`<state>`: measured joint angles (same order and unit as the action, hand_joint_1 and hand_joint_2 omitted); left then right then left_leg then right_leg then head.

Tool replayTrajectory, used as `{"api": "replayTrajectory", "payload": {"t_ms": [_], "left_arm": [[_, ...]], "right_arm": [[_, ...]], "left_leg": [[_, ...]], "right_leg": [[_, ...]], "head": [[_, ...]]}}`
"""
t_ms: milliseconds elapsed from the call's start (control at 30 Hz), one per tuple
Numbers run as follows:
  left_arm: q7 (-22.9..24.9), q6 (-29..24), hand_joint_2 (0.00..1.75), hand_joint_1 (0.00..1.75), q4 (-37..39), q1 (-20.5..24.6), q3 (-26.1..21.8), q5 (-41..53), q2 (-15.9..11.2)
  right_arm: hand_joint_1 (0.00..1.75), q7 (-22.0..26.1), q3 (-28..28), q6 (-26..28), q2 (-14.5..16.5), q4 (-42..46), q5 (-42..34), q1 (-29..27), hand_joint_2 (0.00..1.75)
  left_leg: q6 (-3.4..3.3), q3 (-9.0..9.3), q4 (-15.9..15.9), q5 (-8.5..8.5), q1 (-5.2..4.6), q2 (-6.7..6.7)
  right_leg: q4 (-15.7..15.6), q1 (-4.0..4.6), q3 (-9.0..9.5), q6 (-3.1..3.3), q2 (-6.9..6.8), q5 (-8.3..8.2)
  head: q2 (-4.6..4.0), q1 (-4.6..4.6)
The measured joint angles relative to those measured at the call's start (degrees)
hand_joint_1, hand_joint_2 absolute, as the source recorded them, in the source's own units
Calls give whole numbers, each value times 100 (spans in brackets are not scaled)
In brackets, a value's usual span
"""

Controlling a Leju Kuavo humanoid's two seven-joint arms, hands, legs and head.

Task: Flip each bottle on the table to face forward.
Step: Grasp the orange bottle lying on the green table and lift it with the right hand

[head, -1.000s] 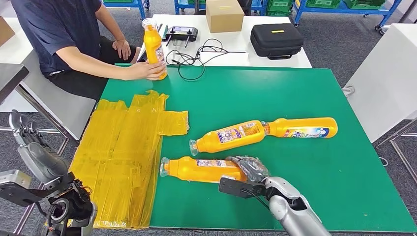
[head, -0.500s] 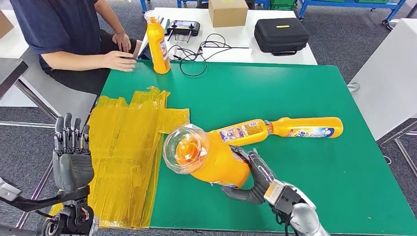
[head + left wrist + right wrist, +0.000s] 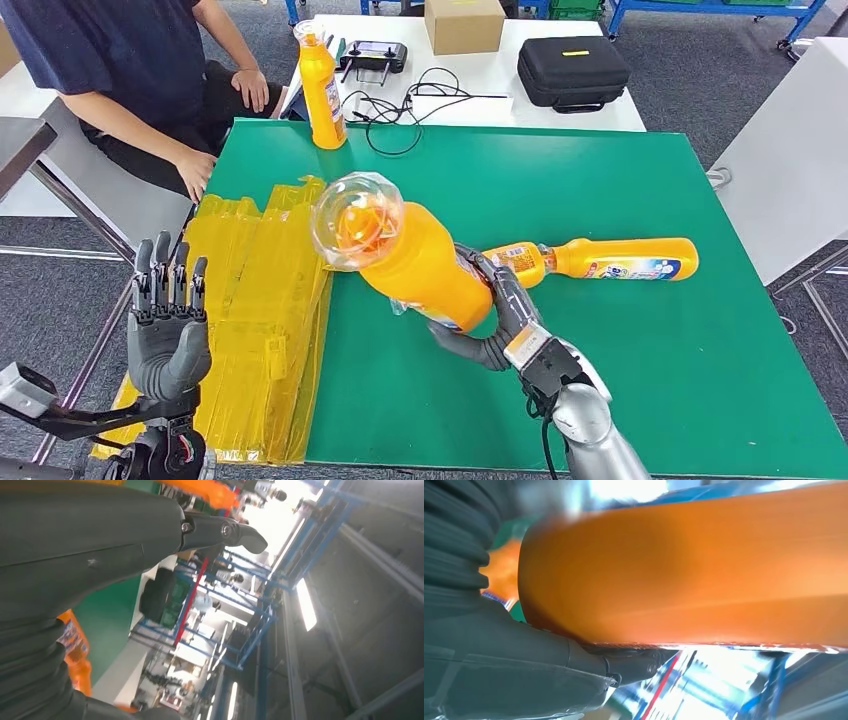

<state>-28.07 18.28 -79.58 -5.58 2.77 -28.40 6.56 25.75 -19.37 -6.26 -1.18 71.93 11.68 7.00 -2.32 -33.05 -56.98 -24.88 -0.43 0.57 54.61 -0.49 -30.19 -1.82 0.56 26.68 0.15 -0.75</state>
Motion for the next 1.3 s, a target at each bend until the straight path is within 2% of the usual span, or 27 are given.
{"api": "replayTrajectory", "payload": {"t_ms": [167,300,467,833,967,1167,1300], "left_arm": [[171,91,175,0,226,395,421,-3,77],[204,91,175,0,591,787,781,-4,152],[268,114,175,0,889,1080,1037,-37,206],[315,80,175,0,1111,1296,1200,-158,233],[303,-20,175,0,1103,1284,1138,-210,226],[376,-265,175,0,848,1193,802,-205,160],[396,-269,175,0,727,1119,668,-199,134]], "right_arm": [[175,-406,-58,993,368,-642,586,506,175],[175,-646,-236,1322,818,-1421,969,1056,175],[175,-951,-489,1424,1203,-1974,1366,1398,175],[175,-1346,-938,1528,1609,-2530,1967,1715,175],[175,-1420,-1060,1532,1712,-2655,2171,1764,175],[175,-1580,-1712,1393,1833,-2660,2502,1550,175],[175,-1634,-1872,1383,1853,-2655,2507,1530,175]], "left_leg": [[3,-2,0,4,1,-4],[10,-1,0,17,3,-5],[10,-8,0,17,5,-3],[10,-24,-1,17,4,-1],[10,-24,0,17,4,-5],[11,-33,0,17,8,-3],[11,-37,1,17,8,-3]], "right_leg": [[1,1,-2,3,1,-7],[3,3,-5,12,2,-16],[6,5,-10,12,2,-15],[4,3,-26,12,1,-15],[6,4,-26,12,2,-15],[6,6,-39,14,2,-13],[5,5,-41,14,2,-13]], "head": [[1,0],[0,0],[1,-1],[1,0],[0,1],[1,-1],[1,1]]}}
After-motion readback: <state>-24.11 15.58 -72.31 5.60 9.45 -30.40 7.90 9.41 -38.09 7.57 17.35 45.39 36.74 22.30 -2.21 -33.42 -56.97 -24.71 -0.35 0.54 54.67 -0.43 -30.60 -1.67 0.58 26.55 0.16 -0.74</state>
